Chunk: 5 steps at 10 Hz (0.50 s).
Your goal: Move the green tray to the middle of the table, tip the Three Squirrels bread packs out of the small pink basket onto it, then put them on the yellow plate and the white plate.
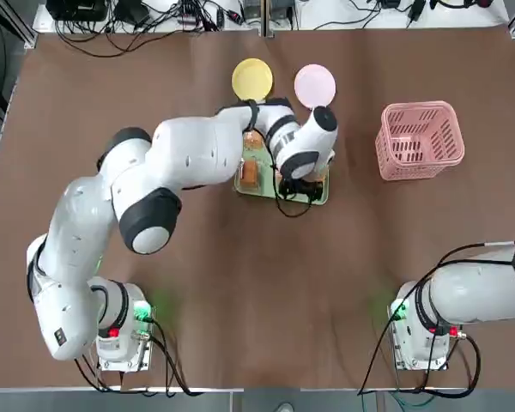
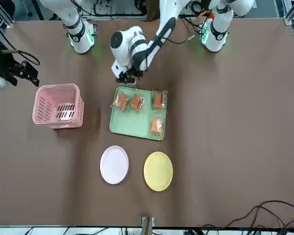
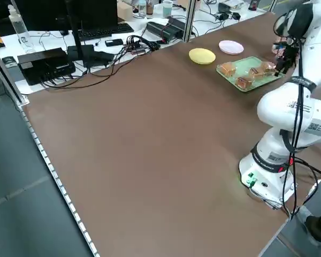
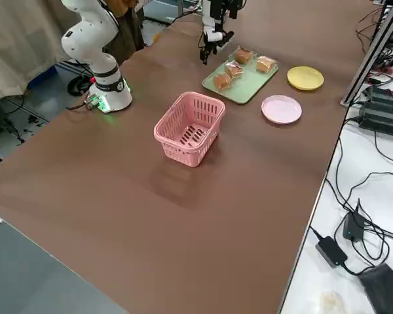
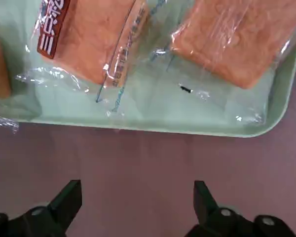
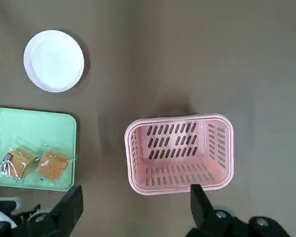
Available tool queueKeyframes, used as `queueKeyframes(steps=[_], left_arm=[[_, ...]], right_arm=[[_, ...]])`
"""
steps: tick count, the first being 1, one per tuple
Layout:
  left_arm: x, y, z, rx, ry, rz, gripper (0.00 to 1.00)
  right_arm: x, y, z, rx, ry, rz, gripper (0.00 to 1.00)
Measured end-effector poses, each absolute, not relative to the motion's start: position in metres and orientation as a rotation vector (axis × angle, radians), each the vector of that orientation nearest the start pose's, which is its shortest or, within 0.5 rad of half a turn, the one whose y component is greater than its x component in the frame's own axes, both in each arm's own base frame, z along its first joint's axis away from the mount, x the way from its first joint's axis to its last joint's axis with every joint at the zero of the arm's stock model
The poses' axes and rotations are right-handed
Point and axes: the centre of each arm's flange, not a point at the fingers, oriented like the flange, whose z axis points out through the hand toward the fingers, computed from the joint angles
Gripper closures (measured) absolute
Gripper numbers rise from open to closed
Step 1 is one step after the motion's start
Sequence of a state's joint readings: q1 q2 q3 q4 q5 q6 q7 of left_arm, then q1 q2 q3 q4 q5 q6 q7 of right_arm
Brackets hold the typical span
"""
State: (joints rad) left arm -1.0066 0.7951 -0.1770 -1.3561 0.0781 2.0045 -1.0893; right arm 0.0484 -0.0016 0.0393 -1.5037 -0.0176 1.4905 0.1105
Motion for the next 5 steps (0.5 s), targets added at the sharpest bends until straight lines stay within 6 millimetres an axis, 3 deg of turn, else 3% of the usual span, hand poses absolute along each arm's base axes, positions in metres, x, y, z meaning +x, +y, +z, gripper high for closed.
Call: queueKeyframes(steps=[2,5], left_arm=[[0.322,-0.658,0.247,-3.078,0.095,0.139,0.0],[0.326,-0.657,0.237,-3.082,0.055,0.145,0.0]], right_arm=[[0.544,0.046,0.65,-3.16,0.038,0.016,0.04],[0.544,0.045,0.65,-3.16,0.04,0.016,0.04]])
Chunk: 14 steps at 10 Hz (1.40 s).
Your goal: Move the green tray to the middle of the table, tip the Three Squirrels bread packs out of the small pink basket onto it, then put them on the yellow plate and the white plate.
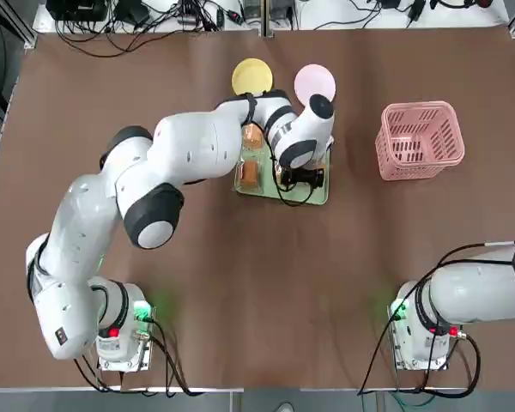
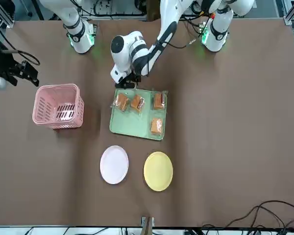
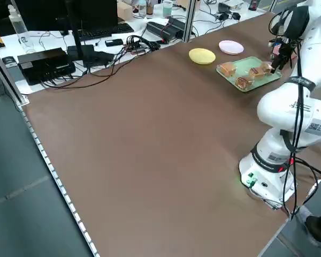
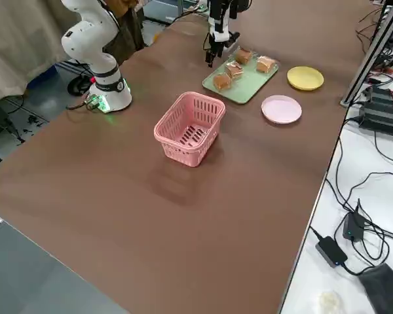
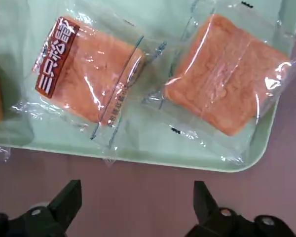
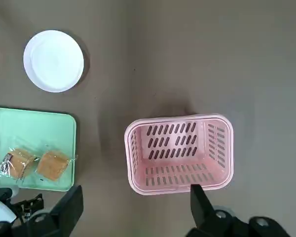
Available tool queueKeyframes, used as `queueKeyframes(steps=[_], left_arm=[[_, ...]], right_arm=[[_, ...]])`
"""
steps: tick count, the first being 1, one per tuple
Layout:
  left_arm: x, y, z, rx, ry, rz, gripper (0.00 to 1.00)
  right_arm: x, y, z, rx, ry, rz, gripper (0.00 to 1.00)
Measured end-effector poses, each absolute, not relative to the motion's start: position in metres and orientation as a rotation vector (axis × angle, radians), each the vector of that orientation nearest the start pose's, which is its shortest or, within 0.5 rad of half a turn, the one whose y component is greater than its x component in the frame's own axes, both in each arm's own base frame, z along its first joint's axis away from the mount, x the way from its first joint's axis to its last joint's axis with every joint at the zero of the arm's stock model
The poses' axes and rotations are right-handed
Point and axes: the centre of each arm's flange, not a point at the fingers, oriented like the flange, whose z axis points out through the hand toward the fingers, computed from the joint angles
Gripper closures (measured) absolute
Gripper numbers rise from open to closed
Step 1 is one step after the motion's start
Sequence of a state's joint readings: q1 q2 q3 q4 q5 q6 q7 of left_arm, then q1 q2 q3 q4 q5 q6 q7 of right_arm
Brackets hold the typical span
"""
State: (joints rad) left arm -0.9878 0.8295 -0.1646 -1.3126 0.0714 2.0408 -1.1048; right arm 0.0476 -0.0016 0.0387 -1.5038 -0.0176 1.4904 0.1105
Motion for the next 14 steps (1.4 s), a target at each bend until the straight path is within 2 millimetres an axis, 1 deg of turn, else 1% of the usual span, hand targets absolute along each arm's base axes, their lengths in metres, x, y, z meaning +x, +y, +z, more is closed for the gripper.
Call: queueKeyframes(steps=[1,2,3,4,5,6,7,10,12,13,14], left_arm=[[0.328,-0.658,0.239,-3.087,0.007,0.14,0.0],[0.338,-0.657,0.245,-3.094,-0.087,0.117,0.0],[0.361,-0.65,0.254,-3.098,-0.192,0.068,0.0],[0.388,-0.64,0.266,-3.106,-0.264,0.014,0.0],[0.409,-0.635,0.276,-3.125,-0.314,-0.032,0.0],[0.42,-0.633,0.282,-3.147,-0.356,-0.077,0.0],[0.422,-0.632,0.282,-3.153,-0.374,-0.089,0.0],[0.402,-0.645,0.281,-3.157,-0.357,-0.076,0.0],[0.397,-0.648,0.28,-3.158,-0.365,-0.061,0.0],[0.386,-0.652,0.273,-3.149,-0.338,-0.048,0.0],[0.362,-0.661,0.26,-3.126,-0.284,-0.026,0.0]], right_arm=[[0.544,0.045,0.65,-3.16,0.04,0.016,0.04],[0.544,0.045,0.65,-3.16,0.041,0.016,0.04],[0.544,0.045,0.65,-3.16,0.041,0.016,0.04],[0.544,0.045,0.65,-3.16,0.041,0.016,0.04],[0.544,0.045,0.65,-3.16,0.041,0.016,0.04],[0.544,0.045,0.65,-3.16,0.041,0.016,0.04],[0.544,0.045,0.65,-3.16,0.041,0.016,0.04],[0.544,0.045,0.65,-3.16,0.041,0.016,0.04],[0.544,0.045,0.65,-3.16,0.042,0.016,0.04],[0.544,0.044,0.65,-3.16,0.042,0.016,0.04],[0.544,0.044,0.65,-3.16,0.043,0.016,0.04]])
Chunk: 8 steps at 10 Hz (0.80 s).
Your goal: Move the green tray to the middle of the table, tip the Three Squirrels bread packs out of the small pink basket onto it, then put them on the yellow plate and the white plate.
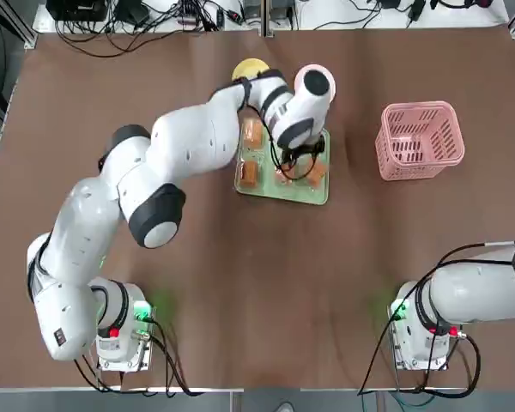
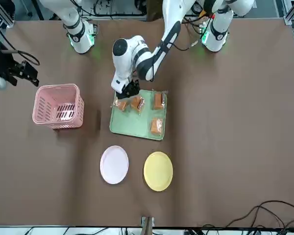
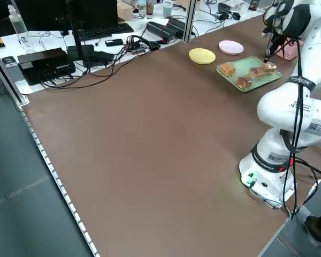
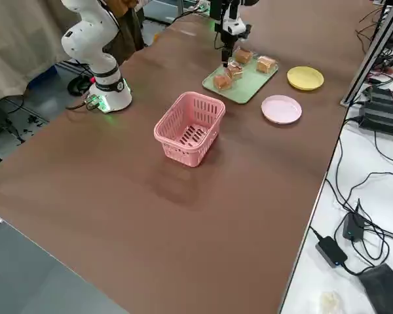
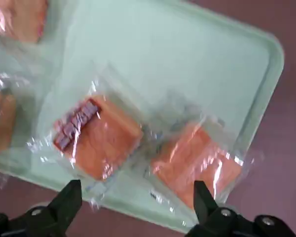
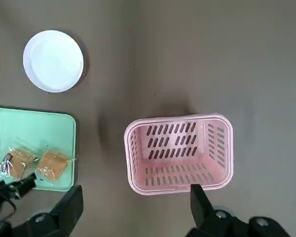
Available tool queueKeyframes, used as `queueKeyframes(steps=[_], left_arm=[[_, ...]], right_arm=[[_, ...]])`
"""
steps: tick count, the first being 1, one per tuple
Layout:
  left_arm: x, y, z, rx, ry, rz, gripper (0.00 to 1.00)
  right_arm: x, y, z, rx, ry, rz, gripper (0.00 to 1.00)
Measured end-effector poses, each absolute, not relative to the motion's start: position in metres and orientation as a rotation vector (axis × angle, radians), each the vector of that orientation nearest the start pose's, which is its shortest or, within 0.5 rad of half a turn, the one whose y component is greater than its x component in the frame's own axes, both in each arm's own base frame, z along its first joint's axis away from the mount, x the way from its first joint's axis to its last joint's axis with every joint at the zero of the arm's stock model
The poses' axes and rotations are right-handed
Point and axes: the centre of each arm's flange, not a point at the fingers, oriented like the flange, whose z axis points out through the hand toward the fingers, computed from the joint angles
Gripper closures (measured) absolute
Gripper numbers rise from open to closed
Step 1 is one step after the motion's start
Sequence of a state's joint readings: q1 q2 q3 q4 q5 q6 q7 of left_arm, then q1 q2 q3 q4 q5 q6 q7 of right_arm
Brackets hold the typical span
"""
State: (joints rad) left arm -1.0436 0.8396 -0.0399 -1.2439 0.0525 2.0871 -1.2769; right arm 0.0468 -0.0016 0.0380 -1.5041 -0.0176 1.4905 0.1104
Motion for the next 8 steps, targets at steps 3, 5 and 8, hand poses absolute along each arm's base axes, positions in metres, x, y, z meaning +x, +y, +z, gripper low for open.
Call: queueKeyframes(steps=[3,5,8], left_arm=[[0.323,-0.673,0.236,-3.088,-0.202,-0.001,0.0],[0.333,-0.669,0.223,-3.088,-0.222,-0.008,0.0],[0.338,-0.669,0.201,-3.102,-0.23,-0.019,0.0]], right_arm=[[0.544,0.044,0.65,-3.16,0.043,0.016,0.04],[0.544,0.044,0.65,-3.16,0.044,0.016,0.04],[0.544,0.044,0.65,-3.16,0.043,0.016,0.03]])
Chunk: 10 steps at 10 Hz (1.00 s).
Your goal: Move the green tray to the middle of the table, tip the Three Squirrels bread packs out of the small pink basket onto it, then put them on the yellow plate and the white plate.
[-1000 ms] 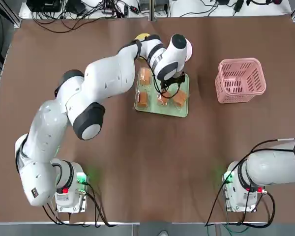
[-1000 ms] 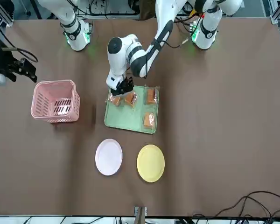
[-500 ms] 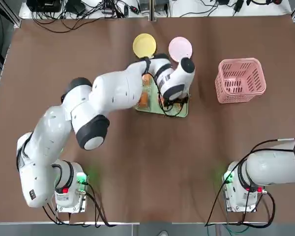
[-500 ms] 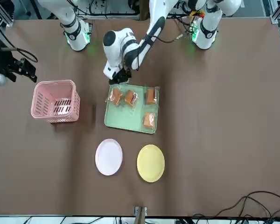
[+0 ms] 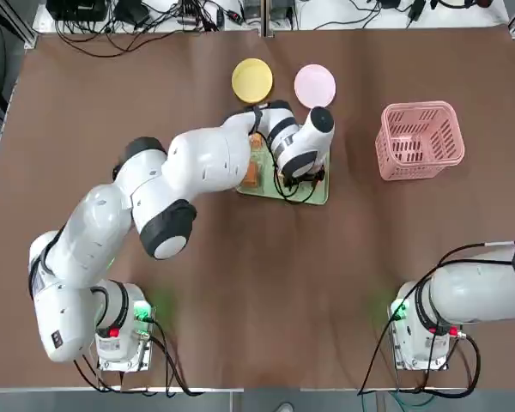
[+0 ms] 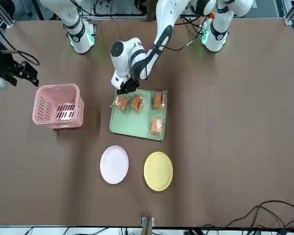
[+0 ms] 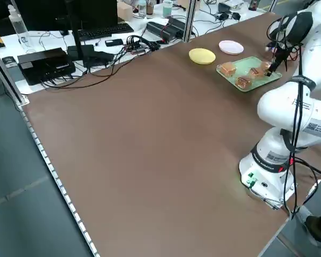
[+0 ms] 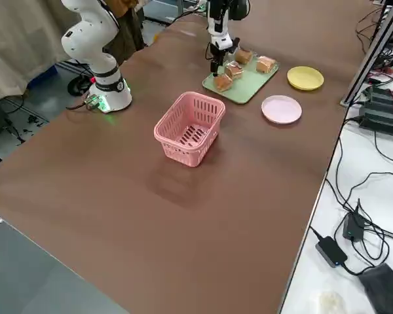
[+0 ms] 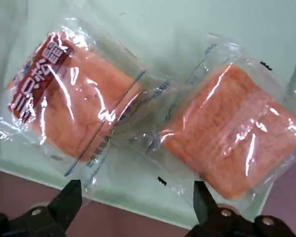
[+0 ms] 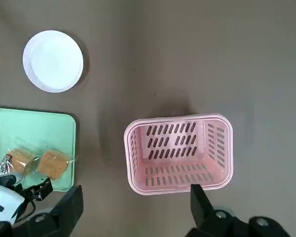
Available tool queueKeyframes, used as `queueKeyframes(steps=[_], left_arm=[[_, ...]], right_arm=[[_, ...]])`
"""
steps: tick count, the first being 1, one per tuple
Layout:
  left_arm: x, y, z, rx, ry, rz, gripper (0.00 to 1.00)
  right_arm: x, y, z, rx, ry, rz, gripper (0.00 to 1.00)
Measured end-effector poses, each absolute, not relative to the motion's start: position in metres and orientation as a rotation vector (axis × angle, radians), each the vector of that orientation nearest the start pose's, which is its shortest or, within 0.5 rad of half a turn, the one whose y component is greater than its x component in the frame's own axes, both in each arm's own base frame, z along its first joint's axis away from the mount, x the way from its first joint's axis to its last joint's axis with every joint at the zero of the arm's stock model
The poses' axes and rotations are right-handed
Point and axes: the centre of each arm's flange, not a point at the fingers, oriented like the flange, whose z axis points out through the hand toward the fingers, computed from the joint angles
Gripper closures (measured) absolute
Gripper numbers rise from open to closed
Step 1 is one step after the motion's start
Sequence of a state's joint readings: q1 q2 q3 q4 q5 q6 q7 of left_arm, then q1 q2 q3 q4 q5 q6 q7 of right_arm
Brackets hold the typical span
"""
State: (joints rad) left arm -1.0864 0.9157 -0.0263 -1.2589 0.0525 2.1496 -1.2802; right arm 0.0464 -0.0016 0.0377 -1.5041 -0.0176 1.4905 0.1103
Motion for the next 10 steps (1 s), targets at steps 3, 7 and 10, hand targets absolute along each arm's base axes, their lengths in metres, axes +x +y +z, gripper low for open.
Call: queueKeyframes(steps=[3,7,10], left_arm=[[0.342,-0.67,0.202,-3.122,-0.237,-0.037,0.0],[0.382,-0.652,0.199,-3.131,-0.313,-0.133,0.0],[0.394,-0.648,0.186,-3.152,-0.333,-0.165,0.0]], right_arm=[[0.544,0.044,0.65,-3.16,0.043,0.016,0.03],[0.544,0.044,0.65,-3.16,0.043,0.016,0.03],[0.544,0.044,0.65,-3.16,0.043,0.016,0.03]])
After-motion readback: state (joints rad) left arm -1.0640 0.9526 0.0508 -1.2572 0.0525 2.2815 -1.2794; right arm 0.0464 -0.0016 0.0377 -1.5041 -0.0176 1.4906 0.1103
